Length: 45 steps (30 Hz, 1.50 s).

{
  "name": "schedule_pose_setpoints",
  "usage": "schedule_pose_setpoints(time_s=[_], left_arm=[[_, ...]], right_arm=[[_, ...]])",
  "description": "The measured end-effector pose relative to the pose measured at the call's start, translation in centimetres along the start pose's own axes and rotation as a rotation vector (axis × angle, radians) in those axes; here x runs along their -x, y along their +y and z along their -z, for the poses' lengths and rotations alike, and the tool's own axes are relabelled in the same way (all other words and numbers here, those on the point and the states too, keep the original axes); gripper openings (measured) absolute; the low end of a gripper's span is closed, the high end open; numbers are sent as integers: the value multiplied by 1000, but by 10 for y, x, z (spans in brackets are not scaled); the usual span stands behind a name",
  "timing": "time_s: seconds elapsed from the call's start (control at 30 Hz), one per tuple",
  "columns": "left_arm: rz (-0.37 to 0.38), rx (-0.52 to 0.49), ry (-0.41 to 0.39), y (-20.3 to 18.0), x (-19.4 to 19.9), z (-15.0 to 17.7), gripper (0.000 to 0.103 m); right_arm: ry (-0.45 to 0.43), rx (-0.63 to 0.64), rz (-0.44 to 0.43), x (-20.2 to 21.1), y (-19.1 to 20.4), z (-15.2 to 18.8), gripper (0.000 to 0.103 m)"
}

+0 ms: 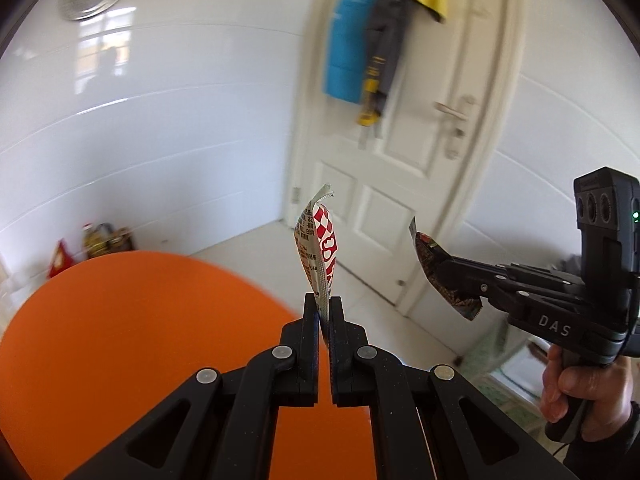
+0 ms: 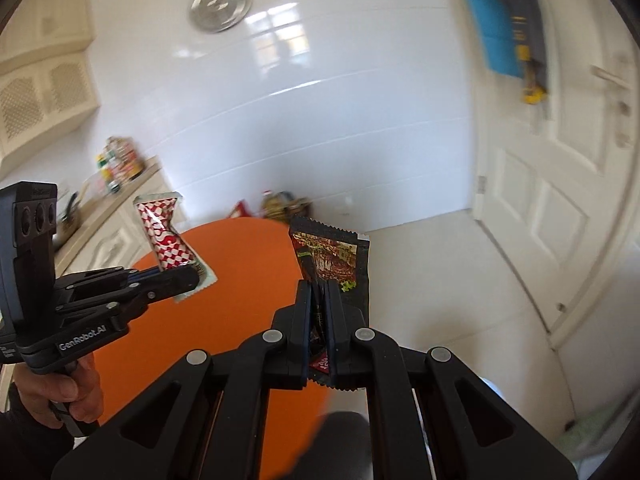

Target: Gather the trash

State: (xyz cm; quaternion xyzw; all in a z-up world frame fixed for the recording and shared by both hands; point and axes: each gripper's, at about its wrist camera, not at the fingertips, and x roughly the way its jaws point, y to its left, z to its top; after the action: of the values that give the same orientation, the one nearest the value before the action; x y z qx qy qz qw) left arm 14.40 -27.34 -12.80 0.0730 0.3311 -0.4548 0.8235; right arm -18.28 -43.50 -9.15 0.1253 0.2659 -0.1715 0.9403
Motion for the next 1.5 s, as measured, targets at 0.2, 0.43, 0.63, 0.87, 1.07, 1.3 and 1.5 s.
schedule_pose_setpoints(time_s=[0.2, 0.43, 0.63, 0.87, 1.07, 1.3, 1.5], left_arm=[[135, -58, 120, -66, -64, -2, 0], [156, -169, 352, -127, -155, 23, 0], [147, -208, 516, -161, -211, 56, 1], [81, -258, 646, -184, -241, 84, 26], [-14, -225, 610, -178, -229, 81, 82], [-63, -174, 524, -164, -215, 20, 89], [-67, -79, 406, -100, -134, -11, 89]], right_arm=[[20, -116, 117, 22, -86, 28, 5], [120, -268, 177, -4, -176, 74, 5], [212, -379, 168, -53, -232, 107, 6], [277, -500, 154, -96, -281, 132, 10], [286, -535, 207, -100, -286, 135, 80], [240, -556, 302, -83, -272, 129, 103], [184, -513, 298, -63, -236, 102, 103]])
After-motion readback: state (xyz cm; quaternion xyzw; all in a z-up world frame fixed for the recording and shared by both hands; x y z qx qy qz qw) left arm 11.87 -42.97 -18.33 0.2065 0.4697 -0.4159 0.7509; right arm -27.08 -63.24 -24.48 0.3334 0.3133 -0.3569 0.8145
